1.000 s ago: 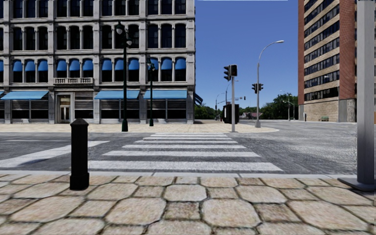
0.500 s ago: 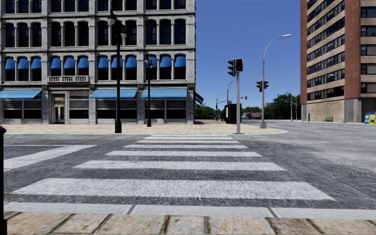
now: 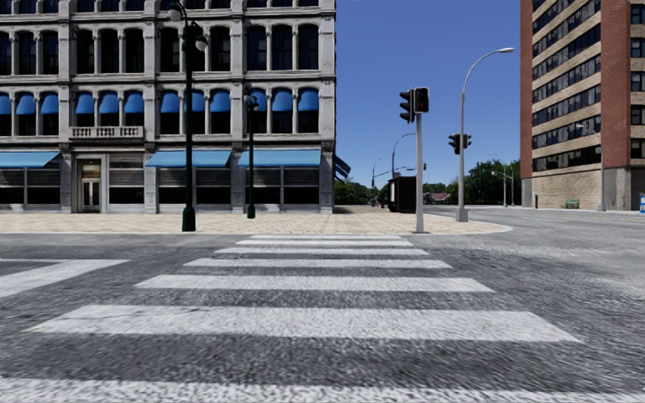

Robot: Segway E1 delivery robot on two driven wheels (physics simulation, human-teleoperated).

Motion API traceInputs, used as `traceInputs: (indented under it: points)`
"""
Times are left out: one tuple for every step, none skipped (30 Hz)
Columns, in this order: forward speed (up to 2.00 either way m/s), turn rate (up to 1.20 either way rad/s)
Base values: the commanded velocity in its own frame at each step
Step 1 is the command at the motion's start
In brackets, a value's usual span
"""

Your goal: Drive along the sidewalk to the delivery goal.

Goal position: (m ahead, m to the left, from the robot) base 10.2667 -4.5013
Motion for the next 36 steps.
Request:
traceInputs:
  points:
    - [2.0,0.0]
    - [2.0,0.0]
    - [2.0,0.0]
    - [2.0,0.0]
    - [2.0,0.0]
    - [2.0,0.0]
    - [2.0,0.0]
    - [2.0,0.0]
    - [2.0,0.0]
    - [2.0,0.0]
    - [2.0,0.0]
    - [2.0,0.0]
    - [2.0,0.0]
    - [2.0,0.0]
    - [2.0,0.0]
    - [2.0,0.0]
    - [2.0,0.0]
    - [2.0,0.0]
    - [2.0,0.0]
    - [2.0,0.0]
    - [2.0,0.0]
    - [2.0,0.0]
    - [2.0,0.0]
    - [2.0,0.0]
    - [2.0,0.0]
    - [2.0,0.0]
    - [2.0,0.0]
    - [2.0,0.0]
    - [2.0,0.0]
    - [2.0,0.0]
    - [2.0,0.0]
    - [2.0,0.0]
    - [2.0,0.0]
    - [2.0,0.0]
    - [2.0,0.0]
    - [2.0,0.0]
